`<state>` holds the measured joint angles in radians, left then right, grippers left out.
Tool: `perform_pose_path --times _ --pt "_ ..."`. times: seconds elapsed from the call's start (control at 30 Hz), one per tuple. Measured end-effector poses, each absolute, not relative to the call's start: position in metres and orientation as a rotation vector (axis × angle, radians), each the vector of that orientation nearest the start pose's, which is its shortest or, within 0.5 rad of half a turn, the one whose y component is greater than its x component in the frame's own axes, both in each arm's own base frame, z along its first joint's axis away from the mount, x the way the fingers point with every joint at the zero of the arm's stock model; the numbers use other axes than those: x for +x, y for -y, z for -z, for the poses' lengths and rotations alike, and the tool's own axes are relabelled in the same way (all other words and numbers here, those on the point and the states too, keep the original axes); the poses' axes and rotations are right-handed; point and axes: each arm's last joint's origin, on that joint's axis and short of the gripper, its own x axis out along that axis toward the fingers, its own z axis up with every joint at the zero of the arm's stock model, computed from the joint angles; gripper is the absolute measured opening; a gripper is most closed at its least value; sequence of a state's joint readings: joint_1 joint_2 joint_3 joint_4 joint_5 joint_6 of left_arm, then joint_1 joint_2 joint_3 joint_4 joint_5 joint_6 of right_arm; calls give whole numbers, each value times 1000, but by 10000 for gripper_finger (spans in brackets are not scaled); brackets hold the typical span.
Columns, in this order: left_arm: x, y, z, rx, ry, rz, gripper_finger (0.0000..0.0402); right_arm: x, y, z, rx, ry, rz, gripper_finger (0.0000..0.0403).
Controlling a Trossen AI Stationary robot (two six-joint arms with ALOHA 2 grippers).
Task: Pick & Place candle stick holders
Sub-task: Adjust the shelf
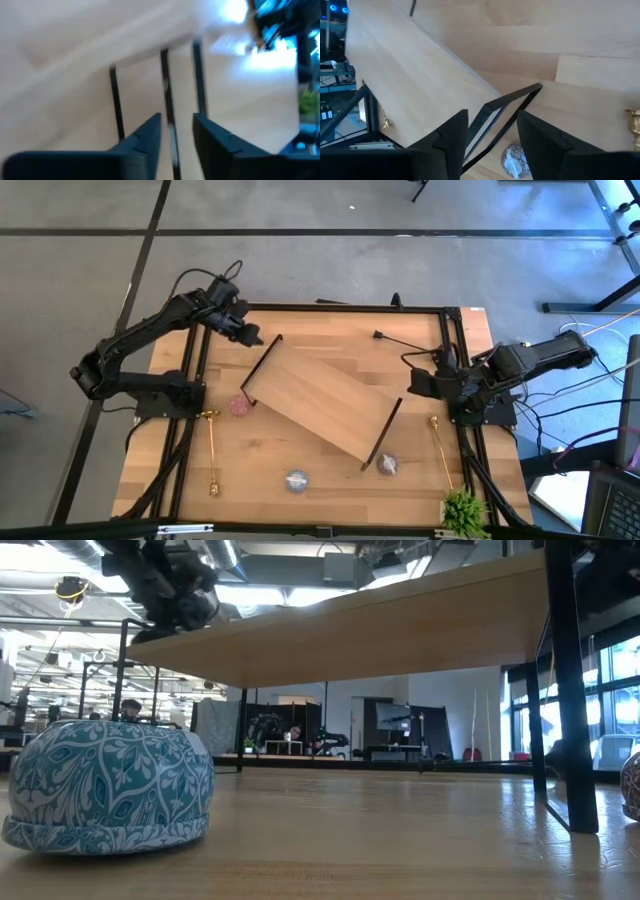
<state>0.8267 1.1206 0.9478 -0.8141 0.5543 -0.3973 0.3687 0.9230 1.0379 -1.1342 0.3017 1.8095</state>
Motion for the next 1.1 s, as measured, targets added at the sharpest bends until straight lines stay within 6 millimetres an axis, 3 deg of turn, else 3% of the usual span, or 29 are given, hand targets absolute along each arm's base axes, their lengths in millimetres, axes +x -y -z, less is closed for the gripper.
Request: perform_pose_path --times 0.13,0.27,0.4,0.57,0.67,0.87,1.1 --pt "162 -156 -284 -961 -605 -348 14 139 -45 -331 1314 -640 767 174" --pt "179 -173 -278 -941 -535 -313 2 141 -46 -330 1299 -638 775 174" --pt "195 -192 -256 -976 -548 -289 2 147 -49 -327 1283 -652 790 174" --pt "198 -211 -225 -1035 -631 -317 2 150 -50 -325 1272 -666 803 174" --pt "198 -213 -217 -1066 -649 -242 2 150 -50 -325 1270 -667 805 174" --pt "198 -208 -220 -1071 -653 -207 2 150 -50 -325 1262 -667 804 174" --pt "195 -190 -226 -1055 -730 -176 2 150 -50 -325 1259 -669 807 174"
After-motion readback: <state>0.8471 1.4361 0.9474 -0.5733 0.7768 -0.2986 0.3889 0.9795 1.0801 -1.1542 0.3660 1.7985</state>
